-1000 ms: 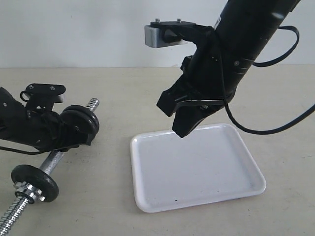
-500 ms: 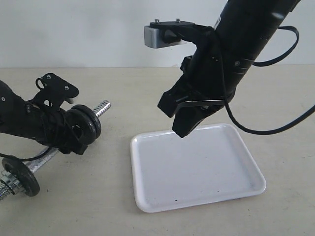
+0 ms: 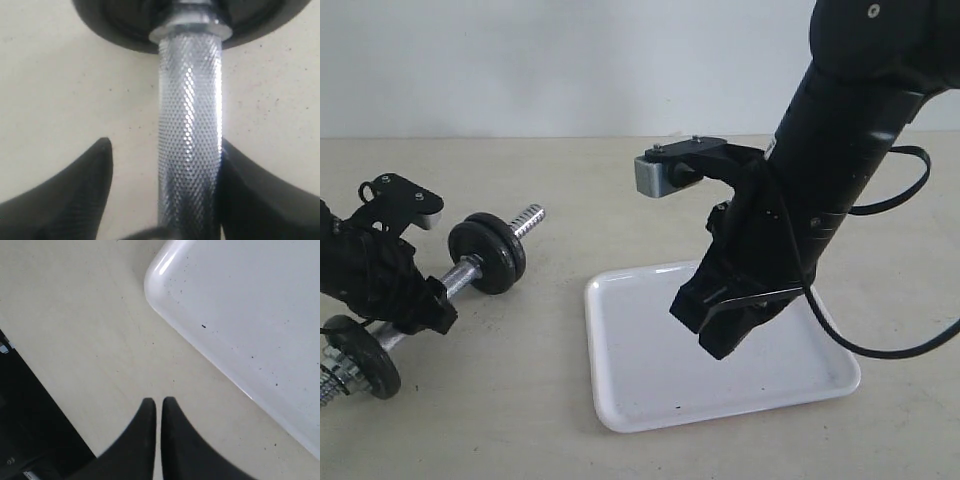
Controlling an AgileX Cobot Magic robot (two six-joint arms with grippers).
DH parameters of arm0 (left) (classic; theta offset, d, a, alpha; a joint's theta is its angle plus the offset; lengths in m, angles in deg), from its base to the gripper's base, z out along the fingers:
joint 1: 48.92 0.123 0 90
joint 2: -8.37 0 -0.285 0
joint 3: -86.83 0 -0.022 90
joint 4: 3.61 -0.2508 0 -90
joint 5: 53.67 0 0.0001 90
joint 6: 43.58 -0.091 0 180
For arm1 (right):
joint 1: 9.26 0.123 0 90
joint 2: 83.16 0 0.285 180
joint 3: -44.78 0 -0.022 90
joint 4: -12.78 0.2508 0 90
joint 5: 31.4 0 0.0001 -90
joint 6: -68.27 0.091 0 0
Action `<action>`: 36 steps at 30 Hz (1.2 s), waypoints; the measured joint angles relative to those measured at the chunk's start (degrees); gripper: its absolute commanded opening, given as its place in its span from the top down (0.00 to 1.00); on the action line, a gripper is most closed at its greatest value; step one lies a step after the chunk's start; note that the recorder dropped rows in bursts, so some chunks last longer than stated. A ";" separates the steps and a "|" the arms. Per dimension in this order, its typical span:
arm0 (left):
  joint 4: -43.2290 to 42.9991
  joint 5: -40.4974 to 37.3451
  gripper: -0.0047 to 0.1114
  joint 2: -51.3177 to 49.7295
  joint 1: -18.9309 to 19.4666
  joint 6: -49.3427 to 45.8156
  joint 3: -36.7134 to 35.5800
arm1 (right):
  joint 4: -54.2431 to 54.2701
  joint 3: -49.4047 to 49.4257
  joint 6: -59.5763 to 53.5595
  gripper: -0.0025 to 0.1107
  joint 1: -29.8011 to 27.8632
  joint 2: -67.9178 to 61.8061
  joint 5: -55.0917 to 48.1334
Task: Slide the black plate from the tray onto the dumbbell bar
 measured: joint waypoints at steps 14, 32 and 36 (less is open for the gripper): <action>-0.16 -6.31 0.72 -3.93 0.12 15.61 1.51 | 0.45 0.00 -0.24 0.98 0.00 0.00 0.87; 18.38 -12.92 0.72 -4.43 -8.09 17.15 1.60 | 1.14 0.00 -0.37 0.98 0.00 0.00 2.32; 25.97 -13.02 0.72 -4.79 -12.06 15.47 1.37 | 1.28 0.00 -0.27 0.98 0.00 0.00 2.46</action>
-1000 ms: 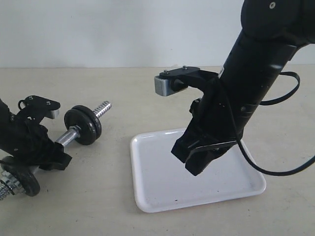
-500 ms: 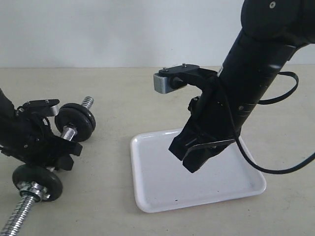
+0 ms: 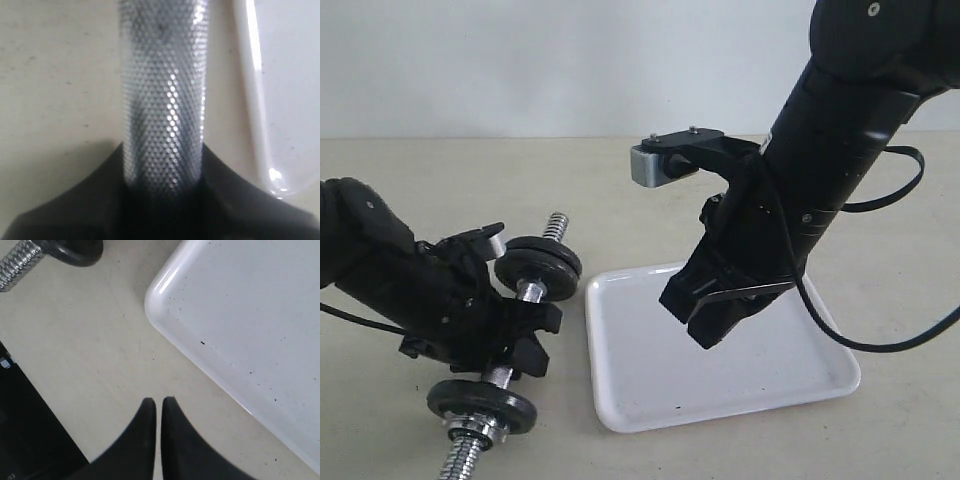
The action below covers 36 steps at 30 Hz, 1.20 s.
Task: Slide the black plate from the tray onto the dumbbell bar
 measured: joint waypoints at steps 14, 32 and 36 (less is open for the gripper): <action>16.46 3.46 0.72 -0.95 -1.35 -3.45 -0.74 | 0.20 0.00 -0.12 0.98 0.00 0.00 0.00; 23.02 6.41 0.71 -1.13 -1.35 -5.97 -0.87 | 0.57 0.00 -0.24 0.98 0.00 0.00 -0.49; 23.25 6.41 0.57 -1.13 -1.35 -8.31 -0.87 | 0.57 0.00 -0.37 0.98 0.00 0.00 -0.60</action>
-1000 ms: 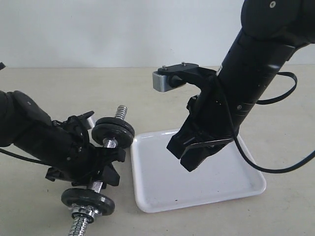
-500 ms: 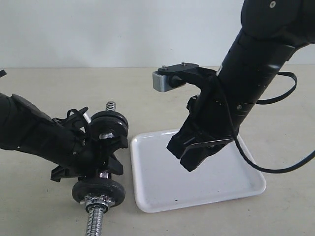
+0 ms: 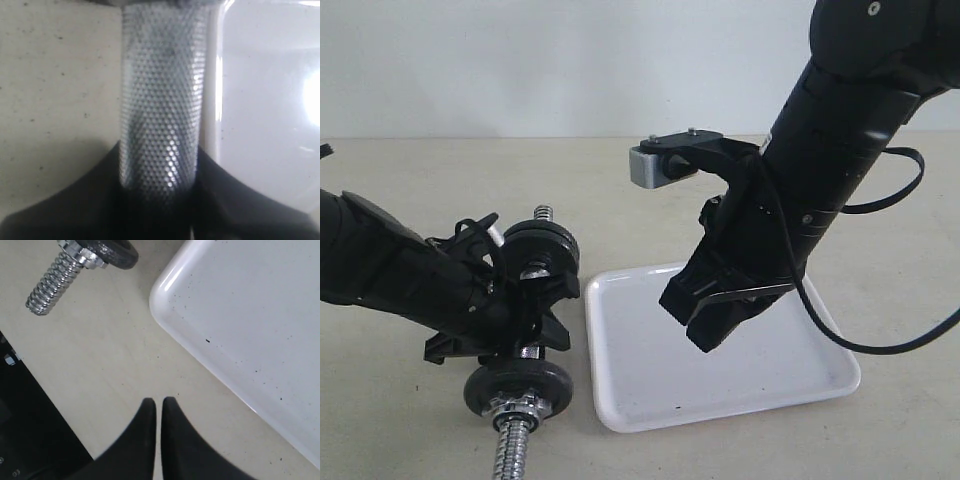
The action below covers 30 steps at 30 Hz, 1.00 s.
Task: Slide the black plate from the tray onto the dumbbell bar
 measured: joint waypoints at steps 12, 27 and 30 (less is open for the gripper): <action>1.44 -1.08 0.35 0.60 -0.23 -2.73 0.38 | 0.00 0.00 -0.40 0.98 0.00 0.00 0.00; 1.31 1.71 0.35 1.69 -0.23 -4.66 1.14 | 0.00 0.00 -0.52 0.98 0.00 0.00 0.00; 0.54 2.97 0.38 4.74 -0.23 -5.71 3.09 | 0.00 0.00 -0.62 0.98 0.00 0.00 0.00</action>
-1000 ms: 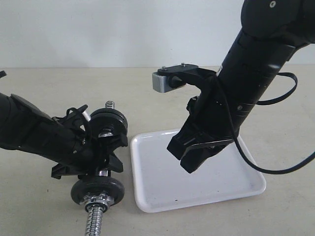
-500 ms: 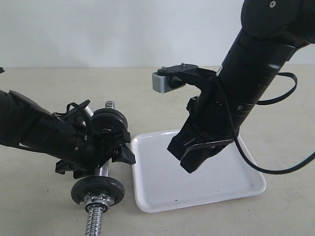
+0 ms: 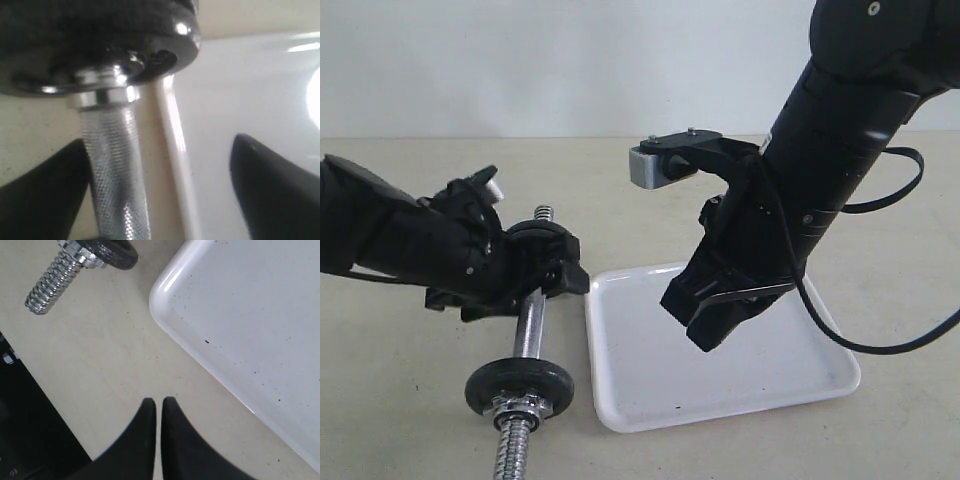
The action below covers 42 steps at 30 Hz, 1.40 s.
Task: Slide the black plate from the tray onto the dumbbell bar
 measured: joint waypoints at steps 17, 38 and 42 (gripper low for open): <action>-5.48 1.67 0.40 22.96 0.20 -4.28 6.70 | -0.10 0.00 0.00 0.98 0.00 0.00 0.47; -9.75 6.40 0.69 31.96 0.20 -10.19 6.70 | -4.61 0.00 -0.22 0.98 0.00 -0.10 11.02; -9.75 8.85 0.86 37.75 0.20 -11.67 6.70 | -4.73 -0.85 -0.22 0.98 0.00 -0.10 11.66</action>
